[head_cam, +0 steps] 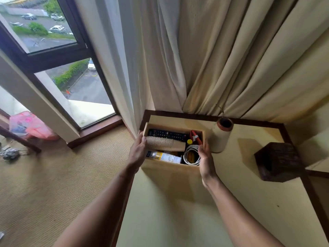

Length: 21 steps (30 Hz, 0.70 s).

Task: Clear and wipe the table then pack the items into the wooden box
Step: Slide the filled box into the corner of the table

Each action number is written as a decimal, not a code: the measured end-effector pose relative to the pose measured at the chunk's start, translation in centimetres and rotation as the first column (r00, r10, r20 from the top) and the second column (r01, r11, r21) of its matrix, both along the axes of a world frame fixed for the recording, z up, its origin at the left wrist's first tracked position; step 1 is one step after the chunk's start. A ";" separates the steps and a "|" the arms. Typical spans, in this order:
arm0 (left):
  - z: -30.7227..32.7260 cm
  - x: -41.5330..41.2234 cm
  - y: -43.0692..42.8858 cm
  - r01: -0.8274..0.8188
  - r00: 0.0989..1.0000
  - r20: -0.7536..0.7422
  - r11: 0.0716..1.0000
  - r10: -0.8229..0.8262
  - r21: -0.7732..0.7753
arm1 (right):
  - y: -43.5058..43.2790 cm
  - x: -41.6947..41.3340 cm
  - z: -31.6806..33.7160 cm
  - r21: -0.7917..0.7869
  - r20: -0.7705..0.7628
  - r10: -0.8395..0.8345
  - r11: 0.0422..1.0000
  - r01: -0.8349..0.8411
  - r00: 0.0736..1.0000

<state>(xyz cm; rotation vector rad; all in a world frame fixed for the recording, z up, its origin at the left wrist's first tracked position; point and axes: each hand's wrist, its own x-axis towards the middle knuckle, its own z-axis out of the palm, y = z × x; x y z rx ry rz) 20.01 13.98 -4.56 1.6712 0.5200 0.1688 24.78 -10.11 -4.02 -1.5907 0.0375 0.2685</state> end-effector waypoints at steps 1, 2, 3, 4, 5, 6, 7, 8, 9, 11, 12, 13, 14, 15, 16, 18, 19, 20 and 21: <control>-0.2 1.0 0.5 -0.006 1.000 0.009 1.000 0.005 0.015 | 0.5 1.0 -0.2 -0.025 0.011 -0.008 1.000 0.008 1.000; -0.2 2.0 0.8 -0.018 1.000 0.008 1.000 0.018 0.025 | 1.0 2.1 -0.4 -0.048 0.021 -0.021 0.999 0.022 1.000; -0.6 3.0 1.2 -0.029 1.000 0.008 0.999 0.029 0.028 | 1.4 3.2 -0.5 -0.068 0.031 -0.037 0.997 0.039 0.999; -0.8 3.9 1.5 -0.034 0.999 0.016 0.999 0.033 0.028 | 1.9 4.2 -0.4 -0.074 0.030 -0.059 0.995 0.062 0.998; -0.7 4.6 1.6 -0.037 0.999 0.018 0.999 0.036 0.025 | 2.2 4.9 -0.3 -0.069 0.023 -0.085 0.994 0.086 0.996; -0.5 5.1 1.6 -0.040 0.999 0.016 0.999 0.039 0.018 | 2.6 5.6 -0.3 -0.065 0.017 -0.110 0.992 0.110 0.994; -0.4 5.5 1.7 -0.048 0.999 0.012 0.999 0.047 0.016 | 2.8 6.1 -0.2 -0.071 0.017 -0.123 0.990 0.124 0.992; 0.1 5.8 1.5 -0.053 0.999 0.006 0.998 0.053 0.024 | 3.0 6.5 -0.2 -0.084 0.019 -0.136 0.987 0.137 0.991; 0.1 6.1 1.6 -0.063 0.998 -0.002 0.997 0.063 0.046 | 3.1 6.6 -0.2 -0.096 0.020 -0.144 0.985 0.145 0.989; 0.0 6.3 1.7 -0.064 0.998 -0.004 0.994 0.065 0.089 | 3.0 6.2 -0.1 -0.112 0.041 -0.158 0.980 0.162 0.987; -0.1 6.3 1.8 -0.073 0.997 0.007 0.994 0.073 0.075 | 2.7 5.7 -0.2 -0.105 0.062 -0.203 0.972 0.208 0.977; -0.6 6.2 2.0 -0.091 0.996 0.023 0.994 0.090 0.065 | 2.2 4.8 0.0 -0.092 0.072 -0.282 0.953 0.288 0.957; -0.9 5.9 1.8 -0.125 0.992 0.039 0.989 0.123 0.074 | 1.5 4.0 0.0 -0.090 0.097 -0.395 0.911 0.403 0.914; -1.2 5.3 1.6 -0.173 0.984 0.050 0.981 0.169 0.086 | 0.6 3.3 0.0 -0.104 0.147 -0.497 0.852 0.513 0.855; -1.6 4.7 1.3 -0.229 0.973 0.063 0.969 0.224 0.089 | -0.3 2.8 -0.2 -0.138 0.202 -0.558 0.797 0.588 0.805; -2.5 3.5 0.5 -0.293 0.953 0.087 0.955 0.289 0.045 | -2.1 3.3 -0.9 -0.254 0.275 -0.556 0.745 0.617 0.784; -3.0 3.1 0.1 -0.302 0.951 0.086 0.953 0.298 0.026 | -2.9 4.1 -1.3 -0.313 0.271 -0.518 0.749 0.583 0.811; -3.1 2.8 -0.3 -0.308 0.948 0.084 0.951 0.305 0.019 | -3.5 5.0 -1.5 -0.355 0.253 -0.465 0.771 0.529 0.848; -3.3 2.8 -0.5 -0.321 0.945 0.077 0.947 0.319 0.024 | -3.9 5.9 -1.6 -0.379 0.236 -0.399 0.802 0.462 0.886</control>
